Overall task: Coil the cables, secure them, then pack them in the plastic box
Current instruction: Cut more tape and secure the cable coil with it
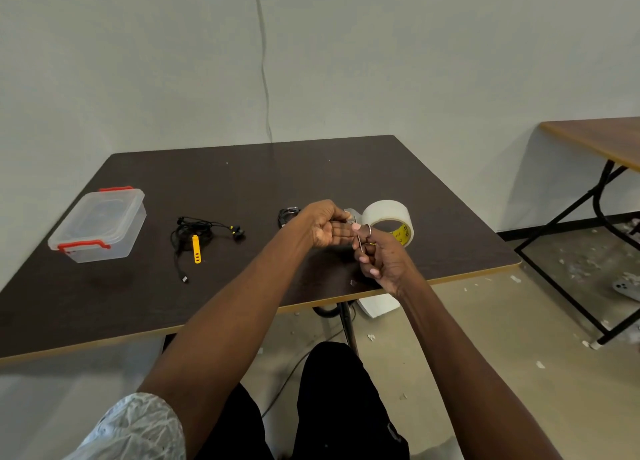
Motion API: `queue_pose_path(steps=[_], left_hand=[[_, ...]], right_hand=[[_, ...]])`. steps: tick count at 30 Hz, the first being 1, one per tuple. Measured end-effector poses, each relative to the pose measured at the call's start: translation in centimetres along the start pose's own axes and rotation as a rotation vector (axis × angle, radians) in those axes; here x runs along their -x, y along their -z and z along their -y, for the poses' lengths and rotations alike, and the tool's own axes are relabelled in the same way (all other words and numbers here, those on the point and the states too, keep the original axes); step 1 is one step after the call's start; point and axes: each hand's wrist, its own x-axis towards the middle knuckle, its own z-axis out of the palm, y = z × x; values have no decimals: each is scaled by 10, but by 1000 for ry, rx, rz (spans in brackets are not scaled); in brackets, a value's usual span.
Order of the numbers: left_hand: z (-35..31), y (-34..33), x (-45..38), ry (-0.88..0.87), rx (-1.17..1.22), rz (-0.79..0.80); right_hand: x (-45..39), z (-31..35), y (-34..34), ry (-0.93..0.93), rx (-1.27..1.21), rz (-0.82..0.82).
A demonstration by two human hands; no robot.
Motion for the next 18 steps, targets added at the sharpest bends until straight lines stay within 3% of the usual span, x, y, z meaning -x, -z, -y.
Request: queue_pose_path(steps=[18], left_hand=[[0, 0, 0, 3, -41, -23]], right_hand=[[0, -8, 1, 92, -38, 9]])
